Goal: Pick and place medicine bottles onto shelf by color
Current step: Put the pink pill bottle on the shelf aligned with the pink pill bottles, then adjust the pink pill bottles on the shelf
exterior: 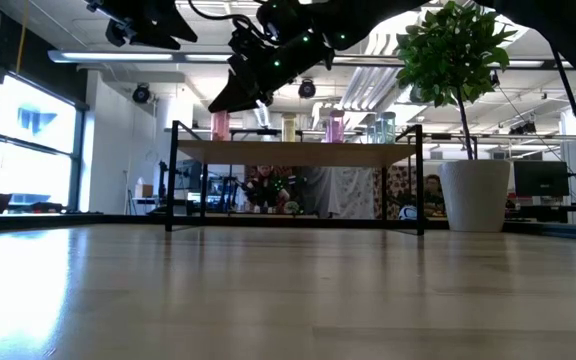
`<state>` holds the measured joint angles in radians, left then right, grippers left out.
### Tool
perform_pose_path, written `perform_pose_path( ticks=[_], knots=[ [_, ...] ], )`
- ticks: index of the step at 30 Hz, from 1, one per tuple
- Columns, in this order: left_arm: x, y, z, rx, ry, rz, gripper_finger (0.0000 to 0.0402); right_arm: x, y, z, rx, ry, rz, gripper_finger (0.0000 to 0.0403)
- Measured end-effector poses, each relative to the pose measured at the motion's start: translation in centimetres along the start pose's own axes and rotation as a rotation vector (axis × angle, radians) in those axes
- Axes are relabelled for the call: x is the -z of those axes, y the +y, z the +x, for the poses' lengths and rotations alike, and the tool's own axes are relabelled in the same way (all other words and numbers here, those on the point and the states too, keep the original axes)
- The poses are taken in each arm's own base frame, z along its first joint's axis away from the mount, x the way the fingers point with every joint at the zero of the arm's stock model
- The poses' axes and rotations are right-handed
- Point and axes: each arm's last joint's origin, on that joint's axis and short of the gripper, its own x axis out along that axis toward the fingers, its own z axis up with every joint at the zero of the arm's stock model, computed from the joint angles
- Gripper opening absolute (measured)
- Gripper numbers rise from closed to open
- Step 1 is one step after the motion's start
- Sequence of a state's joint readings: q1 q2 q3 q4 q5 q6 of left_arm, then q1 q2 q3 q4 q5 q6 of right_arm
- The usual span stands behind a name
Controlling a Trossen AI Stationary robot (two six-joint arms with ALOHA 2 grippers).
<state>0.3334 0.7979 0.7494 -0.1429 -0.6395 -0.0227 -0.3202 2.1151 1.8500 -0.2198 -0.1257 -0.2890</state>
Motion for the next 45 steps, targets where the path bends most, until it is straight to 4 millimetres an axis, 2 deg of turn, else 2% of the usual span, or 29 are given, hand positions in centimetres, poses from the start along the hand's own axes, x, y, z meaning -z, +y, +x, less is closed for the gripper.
perform_pose_path(
  ticks=[6, 19, 28, 32, 37, 45],
  knots=[
    [0.0, 0.0, 0.0, 0.000, 0.000, 0.000, 0.0256, -0.3, 0.0, -0.3, -0.003, -0.006, -0.001, 0.0142],
    [0.0, 0.0, 0.0, 0.000, -0.001, 0.026, 0.0256, -3.7, -0.6, -3.0, 0.013, -0.009, 0.001, 0.0142],
    [0.0, 0.0, -0.1, 0.011, -0.002, 0.024, 0.0256, -5.4, -1.7, -4.7, 0.023, 0.003, 0.163, 0.0142],
    [-0.4, 0.3, -0.8, 0.085, -0.029, 0.004, 0.0256, -6.4, -2.0, -5.5, 0.031, -0.008, 0.235, 0.0142],
    [-1.0, 1.1, -2.2, 0.166, -0.081, -0.025, 0.0256, -7.6, -2.7, -6.5, 0.136, -0.039, 0.243, 0.0142],
    [-1.1, 2.4, -3.7, 0.152, -0.111, 0.018, 0.0256, -9.2, -5.6, -8.4, 0.286, -0.143, 0.225, 0.0142]
  ],
)
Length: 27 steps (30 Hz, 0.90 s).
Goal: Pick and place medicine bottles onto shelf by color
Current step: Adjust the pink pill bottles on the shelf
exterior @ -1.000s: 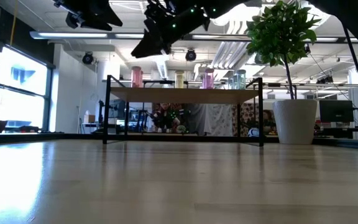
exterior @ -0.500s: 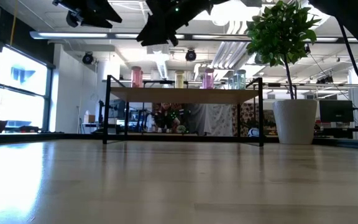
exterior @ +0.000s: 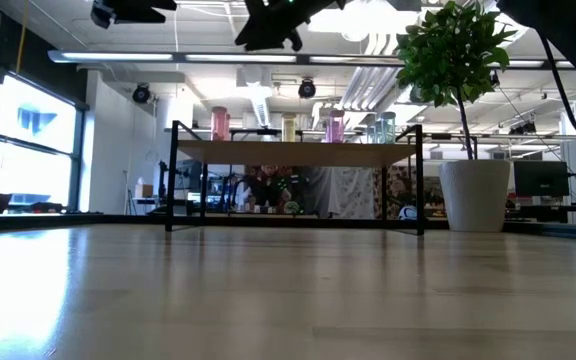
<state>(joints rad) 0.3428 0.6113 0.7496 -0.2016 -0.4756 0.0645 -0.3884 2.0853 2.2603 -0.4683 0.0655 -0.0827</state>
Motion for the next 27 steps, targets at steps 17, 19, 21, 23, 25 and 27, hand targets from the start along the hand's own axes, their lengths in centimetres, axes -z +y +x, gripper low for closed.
perform_pose_path(
  ticks=[17, 19, 21, 23, 25, 27],
  knots=[
    [1.7, 3.4, 4.9, 0.048, 0.108, 0.093, 0.0256, -1.3, -4.9, -1.6, 0.106, 0.013, -0.030, 0.0142],
    [1.8, 4.3, 5.9, 0.048, 0.097, 0.068, 0.0256, -1.2, -5.5, -1.9, 0.115, 0.038, -0.048, 0.0142],
    [1.9, 5.2, 6.8, 0.050, 0.077, 0.056, 0.0253, -1.2, -5.9, -2.2, 0.123, 0.047, -0.065, 0.0142],
    [2.3, 6.1, 7.6, 0.069, 0.075, 0.042, 0.0248, -1.1, -6.5, -2.6, 0.131, 0.073, -0.070, 0.0142],
    [2.6, 6.9, 8.4, 0.115, 0.067, 0.028, 0.0243, -1.0, -6.8, -2.7, 0.138, 0.082, -0.068, 0.0142],
    [2.9, 7.5, 9.0, 0.147, 0.060, 0.018, 0.0239, -0.8, -7.3, -2.7, 0.146, 0.095, -0.064, 0.0142]
  ],
)
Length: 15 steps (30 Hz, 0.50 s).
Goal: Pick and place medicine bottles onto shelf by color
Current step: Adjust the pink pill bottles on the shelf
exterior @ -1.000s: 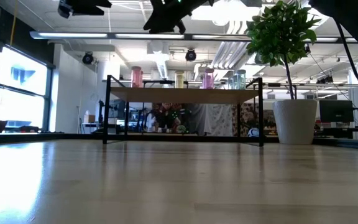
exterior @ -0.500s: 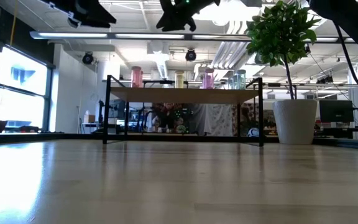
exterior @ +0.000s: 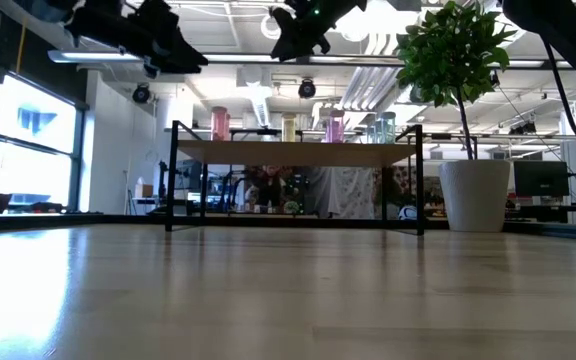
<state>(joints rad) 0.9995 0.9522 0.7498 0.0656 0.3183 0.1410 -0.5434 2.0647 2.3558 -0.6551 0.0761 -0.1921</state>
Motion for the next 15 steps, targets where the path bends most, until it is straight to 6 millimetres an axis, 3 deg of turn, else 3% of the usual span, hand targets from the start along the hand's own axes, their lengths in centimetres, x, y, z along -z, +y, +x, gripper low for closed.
perform_pose_path(
  ticks=[8, 15],
  knots=[
    [1.9, 1.8, 2.2, 0.069, 0.048, -0.040, 0.0234, 0.3, -0.8, 0.1, 0.015, 0.021, 0.006, 0.0142],
    [3.4, 2.2, 3.7, 0.075, 0.107, -0.031, 0.0234, 0.3, -0.8, 0.1, 0.014, 0.019, 0.006, 0.0142]
  ],
)
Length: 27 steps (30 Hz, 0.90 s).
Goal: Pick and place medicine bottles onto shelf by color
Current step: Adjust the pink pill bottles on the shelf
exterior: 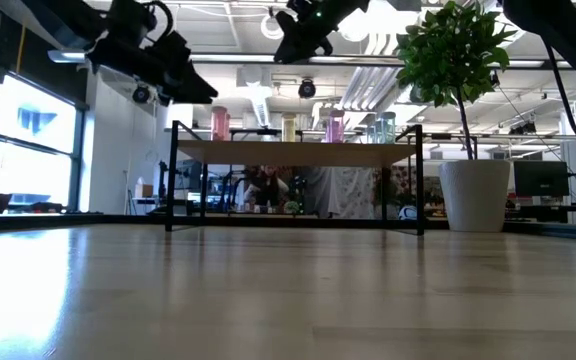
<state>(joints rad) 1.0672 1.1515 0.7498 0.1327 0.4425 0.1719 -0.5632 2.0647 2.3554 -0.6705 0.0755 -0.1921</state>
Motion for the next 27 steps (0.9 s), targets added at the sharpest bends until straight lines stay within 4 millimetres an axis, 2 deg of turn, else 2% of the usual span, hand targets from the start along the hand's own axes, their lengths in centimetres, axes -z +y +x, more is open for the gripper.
perform_pose_path(
  ticks=[14, 21, 27],
  knots=[
    [1.7, 0.5, 1.8, 0.024, 0.075, 0.031, 0.0234, 0.0, 0.0, 0.0, 0.000, 0.000, 0.000, 0.0142],
    [0.9, 0.9, 2.4, 0.029, 0.085, 0.036, 0.0234, 0.0, 0.0, 0.0, 0.000, 0.000, 0.005, 0.0142],
    [1.0, 0.9, 2.5, 0.076, 0.129, 0.015, 0.0234, 0.0, 0.0, 0.0, -0.001, 0.003, 0.011, 0.0142]
  ],
)
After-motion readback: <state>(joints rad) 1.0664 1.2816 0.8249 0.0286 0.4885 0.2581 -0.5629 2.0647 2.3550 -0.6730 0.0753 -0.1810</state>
